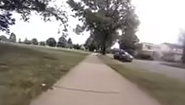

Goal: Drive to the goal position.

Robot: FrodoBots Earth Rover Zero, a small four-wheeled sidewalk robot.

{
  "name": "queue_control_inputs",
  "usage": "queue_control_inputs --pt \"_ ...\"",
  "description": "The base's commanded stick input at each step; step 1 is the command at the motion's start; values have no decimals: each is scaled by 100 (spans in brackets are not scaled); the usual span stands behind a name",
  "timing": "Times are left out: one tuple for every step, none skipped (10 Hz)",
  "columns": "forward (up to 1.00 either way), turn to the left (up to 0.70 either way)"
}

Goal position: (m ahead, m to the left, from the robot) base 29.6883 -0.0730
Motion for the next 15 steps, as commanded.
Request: queue_control_inputs --pt "100 0" --pt "100 0" --pt "100 0" --pt "100 0" --pt "100 0" --pt "100 0" --pt "100 0" --pt "100 0" --pt "100 0" --pt "100 0" --pt "100 0" --pt "100 0" --pt "100 0" --pt "100 0" --pt "100 0"
